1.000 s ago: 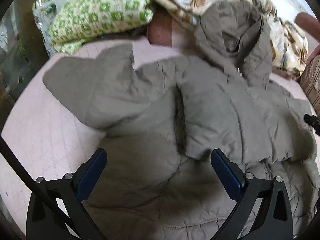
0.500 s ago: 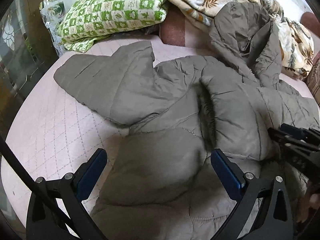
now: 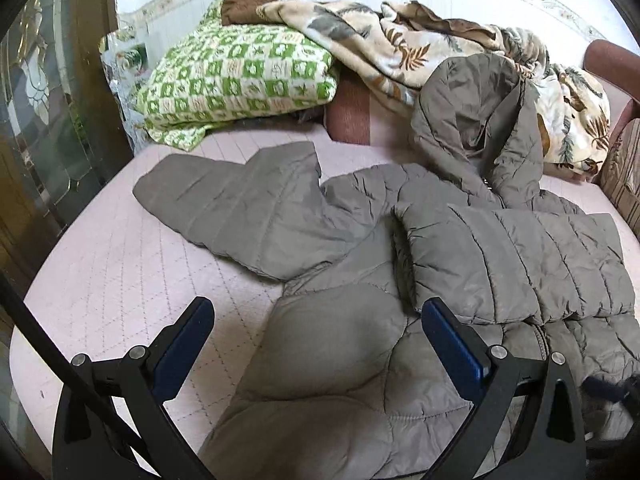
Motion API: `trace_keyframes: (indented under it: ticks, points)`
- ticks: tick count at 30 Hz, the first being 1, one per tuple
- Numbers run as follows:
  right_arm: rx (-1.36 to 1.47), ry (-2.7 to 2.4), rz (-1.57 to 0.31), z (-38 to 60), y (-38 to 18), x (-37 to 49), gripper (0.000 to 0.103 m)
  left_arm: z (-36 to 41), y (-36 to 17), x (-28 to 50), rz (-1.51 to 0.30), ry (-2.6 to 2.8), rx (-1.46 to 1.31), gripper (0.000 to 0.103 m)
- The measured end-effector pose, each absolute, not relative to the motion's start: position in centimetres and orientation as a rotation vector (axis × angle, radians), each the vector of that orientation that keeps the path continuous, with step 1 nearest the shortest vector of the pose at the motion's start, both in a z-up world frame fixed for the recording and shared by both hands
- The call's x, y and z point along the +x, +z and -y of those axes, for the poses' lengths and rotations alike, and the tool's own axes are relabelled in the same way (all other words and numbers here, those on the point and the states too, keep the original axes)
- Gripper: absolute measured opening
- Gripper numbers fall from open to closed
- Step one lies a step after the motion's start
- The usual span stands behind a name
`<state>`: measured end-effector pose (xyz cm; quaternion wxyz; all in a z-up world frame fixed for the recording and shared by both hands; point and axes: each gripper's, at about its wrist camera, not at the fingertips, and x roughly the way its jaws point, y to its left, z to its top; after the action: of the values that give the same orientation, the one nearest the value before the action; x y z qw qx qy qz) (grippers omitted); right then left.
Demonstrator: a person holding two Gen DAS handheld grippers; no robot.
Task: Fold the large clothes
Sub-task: 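Move the left tool toward the other sleeve cuff of the jacket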
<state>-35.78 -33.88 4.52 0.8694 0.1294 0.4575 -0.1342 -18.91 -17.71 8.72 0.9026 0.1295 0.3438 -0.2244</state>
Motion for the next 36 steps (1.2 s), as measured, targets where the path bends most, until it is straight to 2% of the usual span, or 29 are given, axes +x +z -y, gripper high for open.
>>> trace_keyframes:
  ticks: [3, 9, 36]
  points:
    - [0.233, -0.282, -0.991, 33.4, 3.0, -35.4, 0.066, 17.8, 8.8, -19.2, -0.69, -0.452, 0.279, 0.103]
    - [0.199, -0.284, -1.006, 33.1, 2.6, -34.8, 0.069, 18.0, 8.6, -19.0, -0.666, -0.42, 0.295, 0.103]
    - [0.187, -0.319, -1.0, 32.7, 2.5, -35.2, 0.075, 16.3, 9.5, -18.5, -0.669, -0.383, 0.268, 0.103]
